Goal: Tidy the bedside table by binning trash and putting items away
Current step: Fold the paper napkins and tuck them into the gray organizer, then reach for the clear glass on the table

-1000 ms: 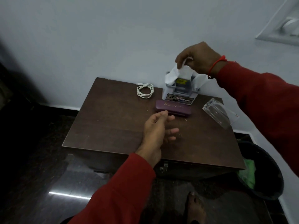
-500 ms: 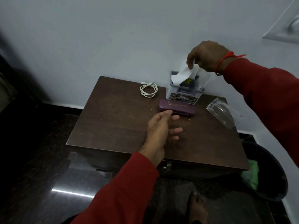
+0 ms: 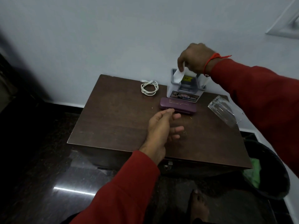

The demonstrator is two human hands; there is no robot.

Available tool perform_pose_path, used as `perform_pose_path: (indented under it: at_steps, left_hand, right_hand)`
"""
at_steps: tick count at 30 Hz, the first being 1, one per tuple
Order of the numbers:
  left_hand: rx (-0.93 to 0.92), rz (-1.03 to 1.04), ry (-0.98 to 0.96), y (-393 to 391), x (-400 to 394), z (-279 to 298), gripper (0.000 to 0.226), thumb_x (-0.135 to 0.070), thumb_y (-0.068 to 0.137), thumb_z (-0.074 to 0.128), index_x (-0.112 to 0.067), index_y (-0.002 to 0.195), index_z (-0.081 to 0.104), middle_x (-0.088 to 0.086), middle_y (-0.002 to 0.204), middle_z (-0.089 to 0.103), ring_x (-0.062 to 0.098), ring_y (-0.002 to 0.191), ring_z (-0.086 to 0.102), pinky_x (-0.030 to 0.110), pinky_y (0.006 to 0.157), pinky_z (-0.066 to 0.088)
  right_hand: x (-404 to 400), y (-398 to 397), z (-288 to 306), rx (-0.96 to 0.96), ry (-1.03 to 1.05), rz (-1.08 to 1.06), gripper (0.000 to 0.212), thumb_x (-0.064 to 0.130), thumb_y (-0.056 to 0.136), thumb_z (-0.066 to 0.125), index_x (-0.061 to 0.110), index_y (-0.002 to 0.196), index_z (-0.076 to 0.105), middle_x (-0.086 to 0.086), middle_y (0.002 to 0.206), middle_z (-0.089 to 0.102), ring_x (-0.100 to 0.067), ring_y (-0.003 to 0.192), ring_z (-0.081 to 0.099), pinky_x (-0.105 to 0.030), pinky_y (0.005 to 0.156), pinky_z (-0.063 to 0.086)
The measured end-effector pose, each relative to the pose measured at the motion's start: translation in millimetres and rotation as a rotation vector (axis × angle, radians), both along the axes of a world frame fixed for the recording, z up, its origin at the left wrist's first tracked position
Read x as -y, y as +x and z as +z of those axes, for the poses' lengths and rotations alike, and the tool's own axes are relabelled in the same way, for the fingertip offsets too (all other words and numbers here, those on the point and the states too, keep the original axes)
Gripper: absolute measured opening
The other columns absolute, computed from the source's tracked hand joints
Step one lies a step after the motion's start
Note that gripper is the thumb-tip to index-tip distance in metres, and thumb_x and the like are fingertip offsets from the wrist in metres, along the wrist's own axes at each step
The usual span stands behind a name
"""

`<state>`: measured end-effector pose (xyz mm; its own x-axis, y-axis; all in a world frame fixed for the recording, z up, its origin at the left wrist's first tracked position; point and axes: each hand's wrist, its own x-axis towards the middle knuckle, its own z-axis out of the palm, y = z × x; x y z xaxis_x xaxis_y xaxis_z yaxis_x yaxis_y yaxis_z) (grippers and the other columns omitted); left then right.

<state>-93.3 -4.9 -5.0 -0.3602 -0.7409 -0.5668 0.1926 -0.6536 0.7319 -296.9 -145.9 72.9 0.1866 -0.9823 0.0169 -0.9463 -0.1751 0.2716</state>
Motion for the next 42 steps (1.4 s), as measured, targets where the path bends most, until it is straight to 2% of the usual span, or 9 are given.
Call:
perform_pose_path:
  at_steps: [8,14,22,24,26,29,36,39,42]
  left_hand:
    - [0.0,-0.002,-0.003,0,1,-2,0.023,-0.033,0.103,0.056,-0.026,0.122,0.066,-0.005,0.111,0.079,0.03,0.105,0.076,0.026,0.059,0.055]
    - [-0.003,-0.001,-0.005,0,1,-2,0.023,-0.033,0.103,0.056,-0.026,0.123,0.066,-0.005,0.112,0.079,0.028,0.104,0.076,0.026,0.063,0.056]
    - [-0.012,-0.01,-0.018,-4,2,-4,0.022,-0.034,0.103,0.057,-0.027,0.121,0.066,-0.006,0.111,0.078,0.028,0.104,0.076,0.027,0.064,0.056]
    - [-0.024,-0.007,-0.022,-6,1,-5,0.022,-0.034,0.103,0.057,-0.027,0.121,0.067,-0.005,0.111,0.079,0.029,0.104,0.076,0.028,0.063,0.056]
    - [-0.056,0.005,-0.031,-9,0,-5,0.022,-0.034,0.102,0.058,-0.025,0.12,0.067,-0.003,0.112,0.079,0.031,0.105,0.076,0.029,0.063,0.056]
    - [-0.13,0.057,-0.051,-12,-2,-4,0.024,-0.03,0.104,0.056,-0.019,0.123,0.066,0.005,0.119,0.076,0.03,0.103,0.075,0.031,0.066,0.056]
    - [-0.241,0.152,-0.114,-16,-2,-13,0.02,-0.024,0.107,0.049,-0.02,0.119,0.065,0.005,0.121,0.076,0.027,0.111,0.074,0.04,0.088,0.06]
    - [-0.201,0.108,-0.138,-23,-6,-18,0.02,-0.027,0.106,0.051,-0.023,0.119,0.065,0.001,0.12,0.077,0.028,0.108,0.075,0.042,0.084,0.061]
    - [-0.146,0.055,-0.158,-31,-12,-22,0.023,-0.031,0.104,0.053,-0.023,0.123,0.065,-0.002,0.118,0.078,0.028,0.103,0.076,0.039,0.076,0.062]
  right_hand:
    - [3,3,-22,0.107,-0.006,-0.096,0.032,0.005,0.085,0.059,0.03,0.101,0.069,-0.009,0.12,0.064,-0.037,0.112,0.055,-0.048,0.092,0.048]
    - [2,-5,-29,0.063,-0.163,-0.022,0.016,0.01,0.088,0.061,0.017,0.101,0.07,-0.015,0.114,0.061,-0.04,0.11,0.049,-0.047,0.088,0.04]
    - [-8,-13,-33,0.17,-0.185,-0.035,0.047,-0.009,0.08,0.052,0.02,0.115,0.066,-0.011,0.127,0.059,-0.038,0.114,0.05,-0.047,0.094,0.039]
    - [-20,-22,-27,0.264,-0.284,-0.009,0.042,-0.005,0.083,0.051,0.019,0.114,0.065,-0.012,0.121,0.062,-0.036,0.109,0.053,-0.043,0.095,0.04]
    - [-40,-30,-18,0.408,-0.363,-0.001,0.031,0.004,0.085,0.055,0.016,0.111,0.066,-0.01,0.111,0.066,-0.028,0.099,0.059,-0.026,0.092,0.039]
    - [-82,-40,-8,0.681,-0.499,-0.058,0.021,0.014,0.086,0.061,0.014,0.105,0.07,-0.006,0.098,0.07,-0.015,0.082,0.062,-0.011,0.078,0.042]
    - [-168,-73,-30,1.071,-0.618,-0.287,0.018,0.015,0.086,0.069,0.015,0.103,0.07,0.002,0.095,0.07,-0.011,0.088,0.067,-0.032,0.083,0.057]
    - [-188,-88,-64,1.202,-0.674,-0.408,0.023,0.012,0.083,0.069,0.016,0.105,0.069,0.0,0.092,0.069,-0.009,0.083,0.063,-0.037,0.078,0.056]
    - [-204,-103,-104,1.125,-0.661,-0.531,0.032,0.012,0.08,0.071,0.018,0.111,0.067,-0.001,0.101,0.067,-0.012,0.087,0.062,-0.041,0.086,0.055]
